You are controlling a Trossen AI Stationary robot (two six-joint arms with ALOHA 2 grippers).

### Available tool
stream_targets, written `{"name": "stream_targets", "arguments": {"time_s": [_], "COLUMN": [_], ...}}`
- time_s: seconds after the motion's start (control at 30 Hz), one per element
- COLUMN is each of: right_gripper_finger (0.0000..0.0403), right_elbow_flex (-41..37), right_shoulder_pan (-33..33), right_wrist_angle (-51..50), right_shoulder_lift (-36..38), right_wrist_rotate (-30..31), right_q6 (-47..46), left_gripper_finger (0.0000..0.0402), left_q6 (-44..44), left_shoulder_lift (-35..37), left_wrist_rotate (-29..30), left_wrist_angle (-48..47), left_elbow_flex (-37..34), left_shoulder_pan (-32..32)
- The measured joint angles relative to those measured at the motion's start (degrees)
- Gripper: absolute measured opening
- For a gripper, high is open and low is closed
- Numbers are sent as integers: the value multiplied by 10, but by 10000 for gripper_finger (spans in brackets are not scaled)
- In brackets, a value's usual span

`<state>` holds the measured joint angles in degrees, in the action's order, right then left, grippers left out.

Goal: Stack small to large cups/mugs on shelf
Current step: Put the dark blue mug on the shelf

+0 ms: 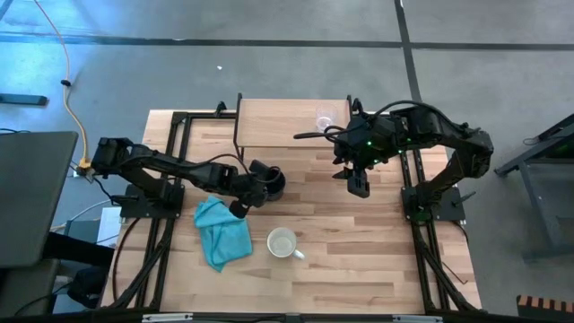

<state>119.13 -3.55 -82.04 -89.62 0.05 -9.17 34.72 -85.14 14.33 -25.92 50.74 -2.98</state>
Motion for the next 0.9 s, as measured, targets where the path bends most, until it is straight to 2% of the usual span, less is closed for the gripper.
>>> {"name": "stream_targets", "arguments": {"time_s": [0.23,0.53,0.67,0.9], "right_gripper_finger": [179,179,179,179], "right_elbow_flex": [0,0,0,0], "right_shoulder_pan": [0,0,0,0], "right_wrist_angle": [0,0,0,0], "right_shoulder_lift": [0,0,0,0], "right_wrist_rotate": [1,9,9,9], "right_q6": [0,1,2,2], "left_gripper_finger": [116,11,24,11], "left_q6": [-1,-4,-6,-38], "left_shoulder_lift": [-1,-1,0,-1], "left_wrist_rotate": [3,7,6,32], "left_wrist_angle": [-2,-2,-2,20], "left_elbow_flex": [0,0,0,3], "left_shoulder_pan": [0,0,0,0]}}
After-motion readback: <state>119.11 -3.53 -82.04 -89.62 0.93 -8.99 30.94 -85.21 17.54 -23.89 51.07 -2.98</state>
